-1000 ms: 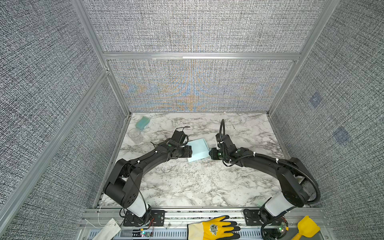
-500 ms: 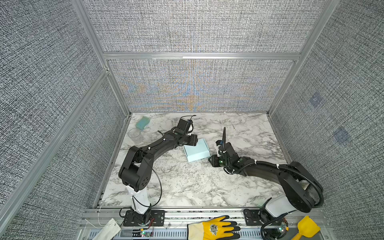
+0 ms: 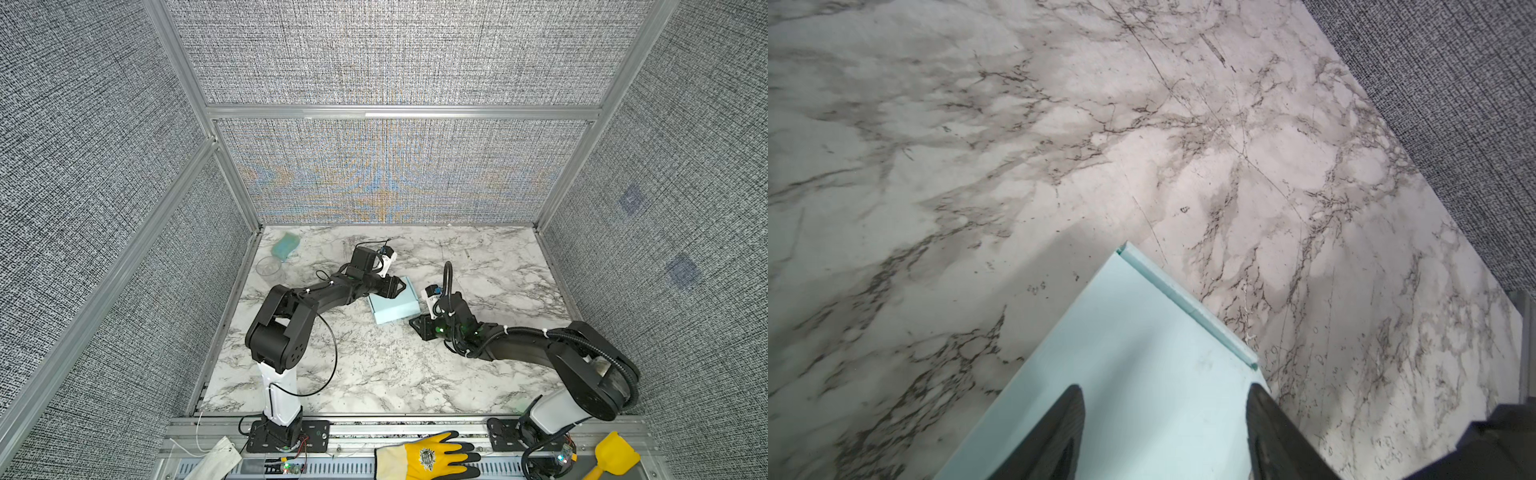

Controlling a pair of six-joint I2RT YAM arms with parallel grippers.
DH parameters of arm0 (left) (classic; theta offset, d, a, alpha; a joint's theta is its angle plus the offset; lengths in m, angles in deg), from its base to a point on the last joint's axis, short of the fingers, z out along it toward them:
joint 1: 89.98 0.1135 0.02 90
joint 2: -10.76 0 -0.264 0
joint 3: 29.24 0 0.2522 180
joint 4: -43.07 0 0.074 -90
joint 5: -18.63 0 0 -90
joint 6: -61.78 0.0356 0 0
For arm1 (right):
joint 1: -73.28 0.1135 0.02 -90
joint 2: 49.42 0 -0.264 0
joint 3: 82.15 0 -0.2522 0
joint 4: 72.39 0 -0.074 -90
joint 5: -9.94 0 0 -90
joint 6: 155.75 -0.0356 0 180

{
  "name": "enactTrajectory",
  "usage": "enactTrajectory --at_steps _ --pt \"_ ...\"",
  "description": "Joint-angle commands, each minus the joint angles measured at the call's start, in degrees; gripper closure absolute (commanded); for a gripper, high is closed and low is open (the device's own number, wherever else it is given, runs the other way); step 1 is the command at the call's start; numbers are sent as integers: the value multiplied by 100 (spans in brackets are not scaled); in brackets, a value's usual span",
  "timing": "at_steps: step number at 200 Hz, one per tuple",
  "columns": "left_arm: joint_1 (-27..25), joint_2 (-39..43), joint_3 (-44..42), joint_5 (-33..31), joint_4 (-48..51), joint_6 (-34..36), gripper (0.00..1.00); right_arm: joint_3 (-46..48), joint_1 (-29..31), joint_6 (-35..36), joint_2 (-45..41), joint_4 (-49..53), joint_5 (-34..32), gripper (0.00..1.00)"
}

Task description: Fold the paper box

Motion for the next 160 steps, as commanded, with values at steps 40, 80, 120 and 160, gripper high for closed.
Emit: enactTrajectory --at_steps 40,80,120,160 --pt "12 -188 -548 202 -1762 543 36 253 24 276 207 -915 221 73" --pt "3 -401 -464 174 -1728 554 36 152 -6 215 405 -1115 231 73" --pt "2 -471 -512 167 -1656 475 37 -60 -190 140 525 -918 188 75" --pt "0 -481 -526 167 -1531 466 38 -199 -401 94 732 -805 195 75"
